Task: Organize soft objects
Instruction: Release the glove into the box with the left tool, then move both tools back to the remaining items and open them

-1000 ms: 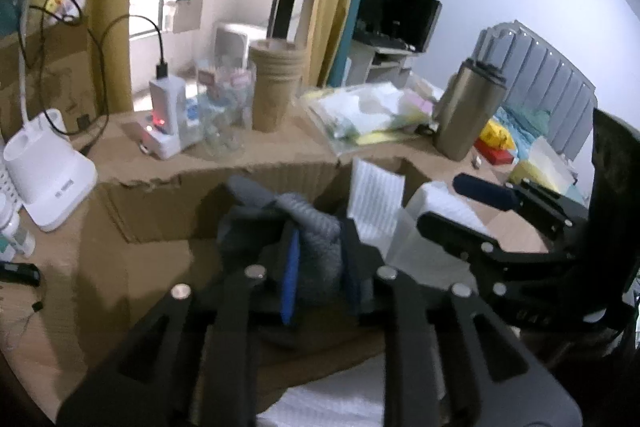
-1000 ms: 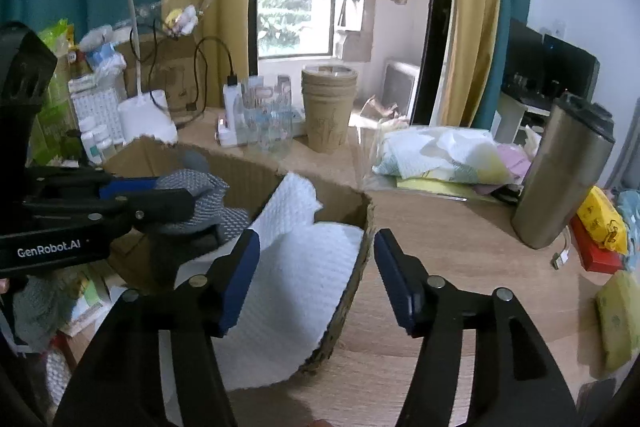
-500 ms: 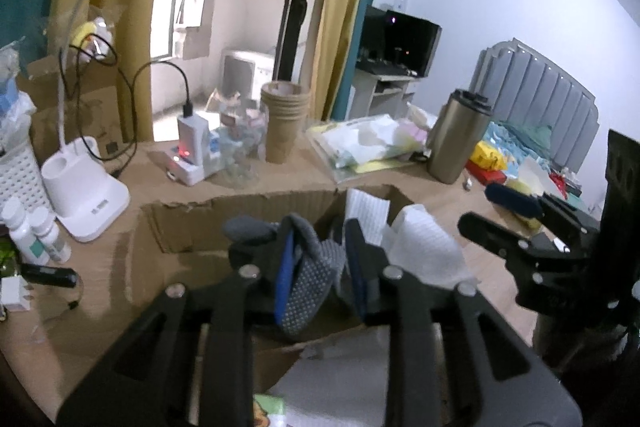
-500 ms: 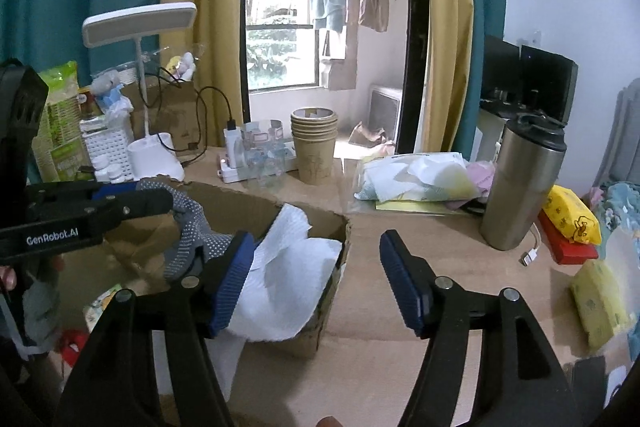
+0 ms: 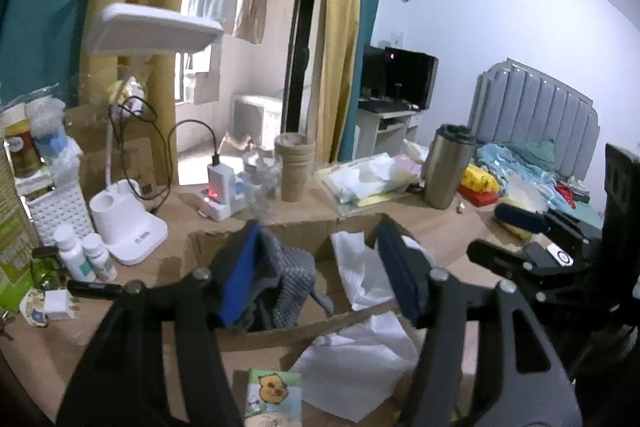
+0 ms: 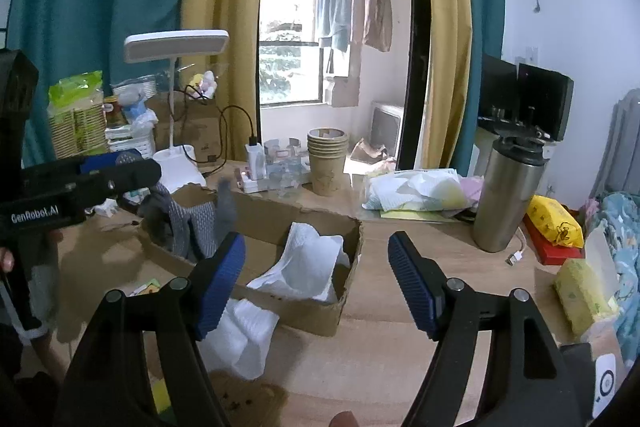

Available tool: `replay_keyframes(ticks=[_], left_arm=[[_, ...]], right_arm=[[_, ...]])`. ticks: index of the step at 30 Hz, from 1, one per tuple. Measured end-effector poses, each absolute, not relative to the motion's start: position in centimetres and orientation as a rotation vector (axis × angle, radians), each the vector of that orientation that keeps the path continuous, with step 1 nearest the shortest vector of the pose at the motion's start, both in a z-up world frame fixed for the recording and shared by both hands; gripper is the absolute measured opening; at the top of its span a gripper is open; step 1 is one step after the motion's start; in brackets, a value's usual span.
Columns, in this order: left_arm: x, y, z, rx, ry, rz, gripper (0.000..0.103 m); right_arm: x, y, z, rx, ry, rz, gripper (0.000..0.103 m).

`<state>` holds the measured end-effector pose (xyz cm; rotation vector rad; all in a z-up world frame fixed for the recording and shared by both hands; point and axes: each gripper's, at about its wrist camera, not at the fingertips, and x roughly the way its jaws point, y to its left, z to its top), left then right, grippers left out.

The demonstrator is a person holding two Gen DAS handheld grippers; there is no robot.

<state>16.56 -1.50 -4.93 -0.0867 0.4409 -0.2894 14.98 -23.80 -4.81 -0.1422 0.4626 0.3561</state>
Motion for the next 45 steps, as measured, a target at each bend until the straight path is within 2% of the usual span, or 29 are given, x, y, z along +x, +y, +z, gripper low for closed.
replay_keyframes(ticks=[7, 14, 23, 37, 45], left_arm=[[15.2, -1.0, -4.5, -0.094, 0.42, -0.324, 0.092], [17.5, 0.3, -7.5, -0.127, 0.523, -0.31, 0.092], [16.1, 4.2, -8.6, -0.124, 0.537, -0.206, 0.092], [8.7, 4.9, -7.4, -0.133, 0.4, -0.171, 0.092], [6.7, 4.7, -8.7, -0.166, 0.42, -0.183, 0.092]], right_arm=[[13.5, -24.0, -4.4, -0.127, 0.456, 0.385, 0.077], [14.0, -23.0, -5.0, -0.119, 0.482, 0.418, 0.077], [14.3, -22.8, -6.5, -0.121, 0.523, 0.441, 0.077], [9.9, -21.7, -6.7, -0.11, 0.552, 0.509, 0.077], [8.2, -20.7, -7.5, -0.123, 0.585, 0.518, 0.077]])
